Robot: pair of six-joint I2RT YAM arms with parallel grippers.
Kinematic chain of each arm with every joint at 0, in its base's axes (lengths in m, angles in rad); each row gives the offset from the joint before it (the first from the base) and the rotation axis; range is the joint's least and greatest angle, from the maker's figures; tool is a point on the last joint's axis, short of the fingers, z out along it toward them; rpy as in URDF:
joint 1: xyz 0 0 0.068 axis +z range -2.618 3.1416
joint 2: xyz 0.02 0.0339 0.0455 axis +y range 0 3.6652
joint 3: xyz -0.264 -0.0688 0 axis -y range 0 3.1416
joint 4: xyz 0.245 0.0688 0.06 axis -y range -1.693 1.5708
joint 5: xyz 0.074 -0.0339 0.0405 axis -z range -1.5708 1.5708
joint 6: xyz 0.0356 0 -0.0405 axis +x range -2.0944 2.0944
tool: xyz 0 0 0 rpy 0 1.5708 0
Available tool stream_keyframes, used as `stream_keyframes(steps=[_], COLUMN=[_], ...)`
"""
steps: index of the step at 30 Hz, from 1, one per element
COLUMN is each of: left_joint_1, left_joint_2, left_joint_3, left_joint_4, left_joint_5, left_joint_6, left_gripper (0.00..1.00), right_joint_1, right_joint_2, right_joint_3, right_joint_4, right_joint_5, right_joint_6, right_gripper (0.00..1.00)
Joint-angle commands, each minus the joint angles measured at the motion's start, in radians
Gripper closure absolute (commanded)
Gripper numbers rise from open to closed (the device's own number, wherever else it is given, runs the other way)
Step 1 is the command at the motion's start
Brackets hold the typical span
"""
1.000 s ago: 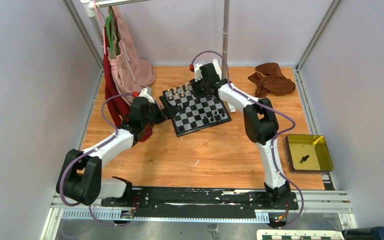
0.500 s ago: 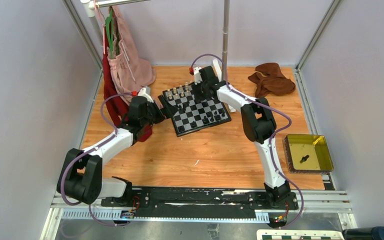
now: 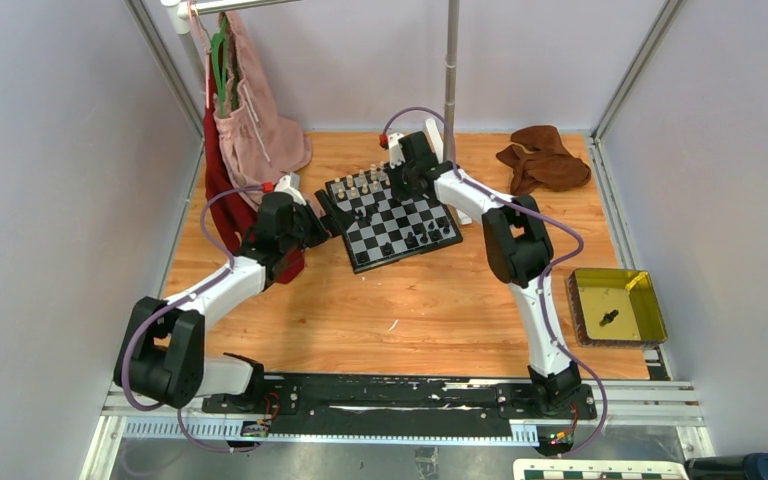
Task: Set up the chess pieces on the board
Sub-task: Pick up the chess piece from the chessboard.
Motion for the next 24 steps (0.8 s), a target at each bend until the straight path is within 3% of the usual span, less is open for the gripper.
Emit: stream_keyframes(steps=[1,24], left_joint_1=[0.012,0.012], left_joint_2=[-0.045,-0.24], left_joint_3=[-0.023,-0.101], left_joint_4=[0.013,-0.081], left_joint_5=[0.014,0.005], left_joint_6=[-0.001,-0.01], left_gripper=[0.0,0.0], right_joint_1=[-0.003,0.096], right_joint_2=[-0.05,-0.301], right_joint_3=[-0.047,-0.363], right_joint_4=[-0.003,0.061], right_joint_5=[0.014,0.083], right_joint_6=[-0.006,0.008], right_gripper=[0.95,0.97])
